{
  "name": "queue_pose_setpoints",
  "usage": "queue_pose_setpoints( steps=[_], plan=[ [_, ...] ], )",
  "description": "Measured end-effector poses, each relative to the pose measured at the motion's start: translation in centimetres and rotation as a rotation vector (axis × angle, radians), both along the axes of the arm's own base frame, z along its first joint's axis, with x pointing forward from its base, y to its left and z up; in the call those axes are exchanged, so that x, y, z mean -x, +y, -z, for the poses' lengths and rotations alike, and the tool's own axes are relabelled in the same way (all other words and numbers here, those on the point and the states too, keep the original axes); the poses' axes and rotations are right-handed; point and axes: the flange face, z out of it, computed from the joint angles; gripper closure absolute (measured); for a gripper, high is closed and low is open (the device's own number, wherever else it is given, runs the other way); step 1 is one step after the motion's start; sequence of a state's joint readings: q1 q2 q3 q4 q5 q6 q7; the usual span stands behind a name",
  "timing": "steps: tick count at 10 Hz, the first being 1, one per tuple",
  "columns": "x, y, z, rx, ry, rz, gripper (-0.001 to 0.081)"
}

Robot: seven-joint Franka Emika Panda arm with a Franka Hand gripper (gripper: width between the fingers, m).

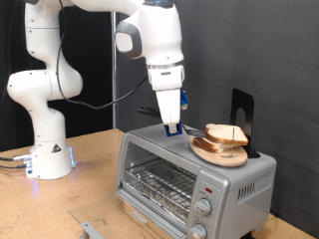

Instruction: Make a piece of toast with the oven

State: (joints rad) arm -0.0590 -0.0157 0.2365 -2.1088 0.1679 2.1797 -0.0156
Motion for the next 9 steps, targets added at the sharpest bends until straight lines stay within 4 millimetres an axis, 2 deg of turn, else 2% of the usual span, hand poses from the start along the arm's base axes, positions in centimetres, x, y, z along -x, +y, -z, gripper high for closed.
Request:
queue_pose_setpoints(
  steps=[4,9],
  plan=[
    [-0.4,1.4,0.2,0.001,0.002,0.004,0.0405],
    [-1.3,1.4,0.4,-0.002,-0.024,0.030,0.0405]
  ],
)
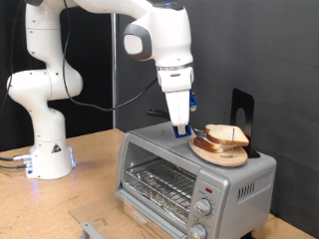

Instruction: Make a piece of toast with the oven

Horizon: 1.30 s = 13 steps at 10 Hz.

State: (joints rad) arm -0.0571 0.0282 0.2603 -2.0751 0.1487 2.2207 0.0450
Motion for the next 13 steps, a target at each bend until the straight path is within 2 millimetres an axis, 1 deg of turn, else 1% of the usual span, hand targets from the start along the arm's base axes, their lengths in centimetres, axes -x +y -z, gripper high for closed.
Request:
queue_pose_setpoints(
  steps=[4,9,11,13],
  plan=[
    [-0.3,0.0,0.1,-0.002,-0.033,0.000,0.0405],
    [-0.2,0.6,0.2,-0.012,-0.047,-0.011,0.0405],
    [0.2,0.7,0.2,-0.045,-0.057,-0.023,0.0405],
    [0.8,0.5,-0.5,-0.076,-0.082,-0.035,0.0405]
  ],
)
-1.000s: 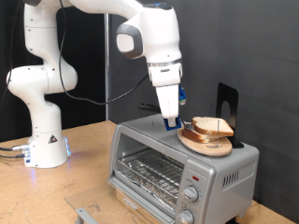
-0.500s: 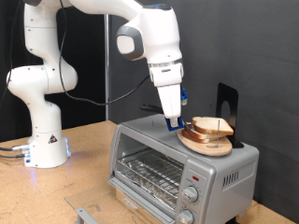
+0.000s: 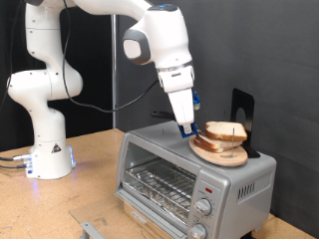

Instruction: Make a piece of toast with the oven

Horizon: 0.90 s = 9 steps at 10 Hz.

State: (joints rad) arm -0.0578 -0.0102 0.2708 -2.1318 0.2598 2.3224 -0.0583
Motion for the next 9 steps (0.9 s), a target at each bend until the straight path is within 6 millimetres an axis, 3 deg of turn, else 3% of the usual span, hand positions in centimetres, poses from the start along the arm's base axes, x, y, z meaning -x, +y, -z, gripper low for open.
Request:
queue_pose_setpoints(
  steps=[6,9],
  plan=[
    [2.9,-2.7,-4.3,-0.042,-0.061,0.026,0.0405],
    [4.4,-5.0,-5.2,-0.052,-0.036,0.039,0.0405]
  ],
)
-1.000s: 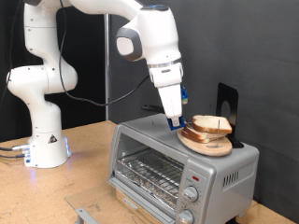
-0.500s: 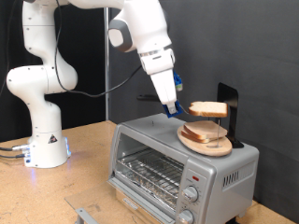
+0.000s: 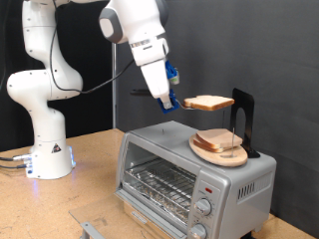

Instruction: Make a piece of toast with the oven

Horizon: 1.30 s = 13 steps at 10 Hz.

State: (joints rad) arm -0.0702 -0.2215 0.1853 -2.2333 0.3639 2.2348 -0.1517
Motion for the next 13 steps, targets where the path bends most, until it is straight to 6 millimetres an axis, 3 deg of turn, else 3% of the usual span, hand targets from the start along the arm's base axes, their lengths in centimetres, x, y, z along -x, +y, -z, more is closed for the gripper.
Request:
queue_pose_setpoints(
  steps=[3,8,13],
  plan=[
    [1.1,-2.3,0.0,-0.009,0.019,-0.002,0.0405],
    [2.1,-3.7,1.2,-0.023,0.032,0.002,0.0405],
    [6.0,-10.2,2.8,-0.058,0.023,0.056,0.0405]
  ],
)
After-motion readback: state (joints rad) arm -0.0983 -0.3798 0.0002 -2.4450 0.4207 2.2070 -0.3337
